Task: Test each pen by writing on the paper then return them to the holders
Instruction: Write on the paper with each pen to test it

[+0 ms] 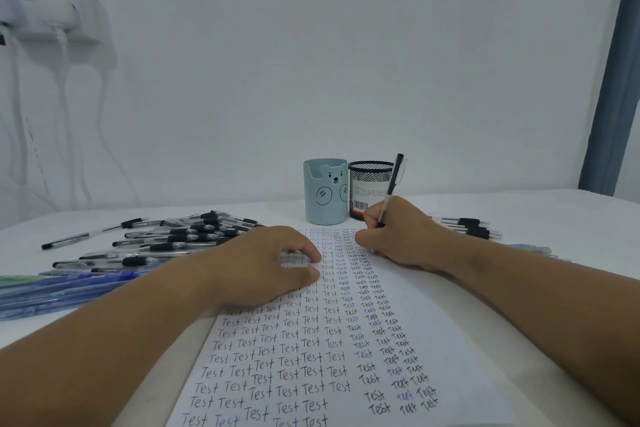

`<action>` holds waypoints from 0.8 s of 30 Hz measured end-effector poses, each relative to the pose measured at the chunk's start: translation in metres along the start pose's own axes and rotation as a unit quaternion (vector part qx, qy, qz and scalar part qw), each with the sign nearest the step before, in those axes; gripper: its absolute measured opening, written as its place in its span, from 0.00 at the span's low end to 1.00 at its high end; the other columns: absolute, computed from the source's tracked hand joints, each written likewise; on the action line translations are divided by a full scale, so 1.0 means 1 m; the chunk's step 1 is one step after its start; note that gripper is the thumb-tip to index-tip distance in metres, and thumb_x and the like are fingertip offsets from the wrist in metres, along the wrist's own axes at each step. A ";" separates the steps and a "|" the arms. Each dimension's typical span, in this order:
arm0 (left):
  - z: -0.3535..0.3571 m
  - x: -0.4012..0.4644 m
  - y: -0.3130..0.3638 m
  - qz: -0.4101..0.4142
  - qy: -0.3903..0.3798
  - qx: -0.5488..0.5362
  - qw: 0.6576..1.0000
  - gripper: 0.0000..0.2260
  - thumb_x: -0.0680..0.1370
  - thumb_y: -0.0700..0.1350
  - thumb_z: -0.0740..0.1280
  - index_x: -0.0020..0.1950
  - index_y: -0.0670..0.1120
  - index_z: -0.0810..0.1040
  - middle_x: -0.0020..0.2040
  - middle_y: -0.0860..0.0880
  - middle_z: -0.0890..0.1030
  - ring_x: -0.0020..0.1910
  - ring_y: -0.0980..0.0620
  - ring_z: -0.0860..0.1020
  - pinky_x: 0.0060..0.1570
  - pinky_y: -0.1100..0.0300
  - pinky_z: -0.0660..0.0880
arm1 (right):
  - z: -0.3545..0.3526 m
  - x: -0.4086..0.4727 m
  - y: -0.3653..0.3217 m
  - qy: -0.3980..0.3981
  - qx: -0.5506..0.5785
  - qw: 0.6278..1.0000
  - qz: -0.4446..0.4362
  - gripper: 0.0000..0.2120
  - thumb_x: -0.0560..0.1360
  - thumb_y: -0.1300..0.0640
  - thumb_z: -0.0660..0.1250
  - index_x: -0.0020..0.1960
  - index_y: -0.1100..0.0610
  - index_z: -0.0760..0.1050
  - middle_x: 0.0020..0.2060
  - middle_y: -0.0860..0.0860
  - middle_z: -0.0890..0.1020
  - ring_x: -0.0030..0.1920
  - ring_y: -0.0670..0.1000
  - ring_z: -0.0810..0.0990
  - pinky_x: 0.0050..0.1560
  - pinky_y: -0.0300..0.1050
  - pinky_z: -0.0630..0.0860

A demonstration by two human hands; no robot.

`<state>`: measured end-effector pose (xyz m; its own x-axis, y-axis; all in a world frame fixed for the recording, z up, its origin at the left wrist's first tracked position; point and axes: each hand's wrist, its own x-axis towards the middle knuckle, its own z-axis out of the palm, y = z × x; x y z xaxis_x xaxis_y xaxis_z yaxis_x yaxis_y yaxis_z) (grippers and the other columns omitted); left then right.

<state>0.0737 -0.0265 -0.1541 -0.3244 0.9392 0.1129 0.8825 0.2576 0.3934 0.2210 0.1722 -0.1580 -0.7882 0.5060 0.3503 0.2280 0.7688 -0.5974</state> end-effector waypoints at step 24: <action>-0.002 -0.002 0.001 -0.004 -0.010 -0.003 1.000 0.13 0.77 0.62 0.68 0.61 0.64 0.77 0.67 0.67 0.72 0.68 0.64 0.69 0.70 0.60 0.64 | 0.000 0.000 0.000 0.006 -0.009 1.000 -0.003 0.19 0.72 0.62 0.68 0.28 0.54 0.63 0.24 0.48 0.66 0.26 0.45 0.62 0.31 0.40 0.62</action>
<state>0.0748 -0.0283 -0.1525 -0.3256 0.9411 0.0917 0.8774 0.2645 0.4002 0.2208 0.1726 -0.1582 -0.7835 0.5048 0.3624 0.2325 0.7790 -0.5824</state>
